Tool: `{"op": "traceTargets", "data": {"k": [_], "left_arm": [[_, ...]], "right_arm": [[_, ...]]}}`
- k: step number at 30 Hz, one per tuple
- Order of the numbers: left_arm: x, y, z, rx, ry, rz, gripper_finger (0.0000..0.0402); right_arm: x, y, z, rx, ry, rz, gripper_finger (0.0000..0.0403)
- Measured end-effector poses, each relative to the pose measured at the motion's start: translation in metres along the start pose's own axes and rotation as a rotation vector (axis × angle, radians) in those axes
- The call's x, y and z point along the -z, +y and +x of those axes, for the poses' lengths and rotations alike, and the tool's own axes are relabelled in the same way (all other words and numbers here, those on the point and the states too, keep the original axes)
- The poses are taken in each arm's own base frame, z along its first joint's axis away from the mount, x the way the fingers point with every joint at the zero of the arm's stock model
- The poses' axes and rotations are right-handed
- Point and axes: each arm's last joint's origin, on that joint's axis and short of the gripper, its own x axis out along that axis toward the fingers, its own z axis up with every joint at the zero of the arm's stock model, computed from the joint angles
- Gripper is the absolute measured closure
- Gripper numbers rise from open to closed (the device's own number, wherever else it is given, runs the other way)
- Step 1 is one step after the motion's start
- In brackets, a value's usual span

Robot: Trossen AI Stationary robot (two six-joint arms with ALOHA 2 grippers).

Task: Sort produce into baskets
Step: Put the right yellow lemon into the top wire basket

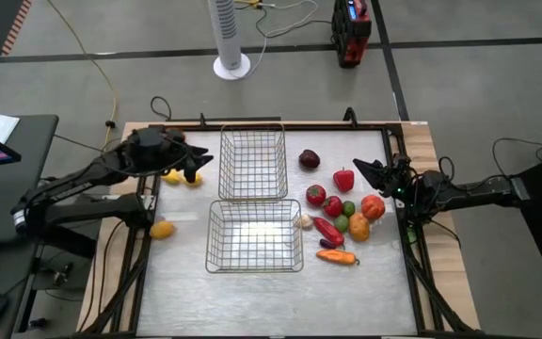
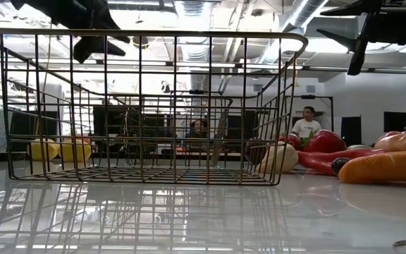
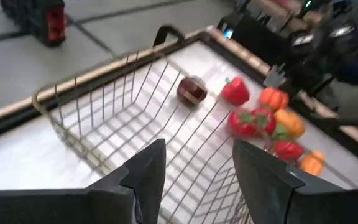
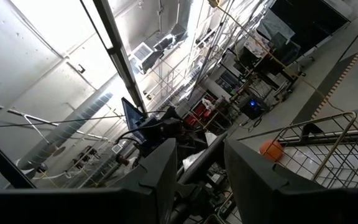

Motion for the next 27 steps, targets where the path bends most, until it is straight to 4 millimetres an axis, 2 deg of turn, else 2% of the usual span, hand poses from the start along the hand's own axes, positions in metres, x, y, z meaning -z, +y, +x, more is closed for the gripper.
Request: {"op": "traceTargets", "data": {"k": [9,17,27], "left_arm": [[0.008,0.004,0.020,-0.020,0.125,-0.011,0.0229],[0.014,0.010,0.019,-0.047,0.211,-0.028,0.0229],[0.012,0.015,0.018,-0.032,0.211,-0.059,0.0229]], "right_arm": [[0.000,0.000,0.000,0.000,0.000,0.022,0.0241],[0.000,0.000,0.000,0.002,-0.002,0.023,0.0241],[0.000,0.000,0.000,0.001,-0.002,0.023,0.0241]]}}
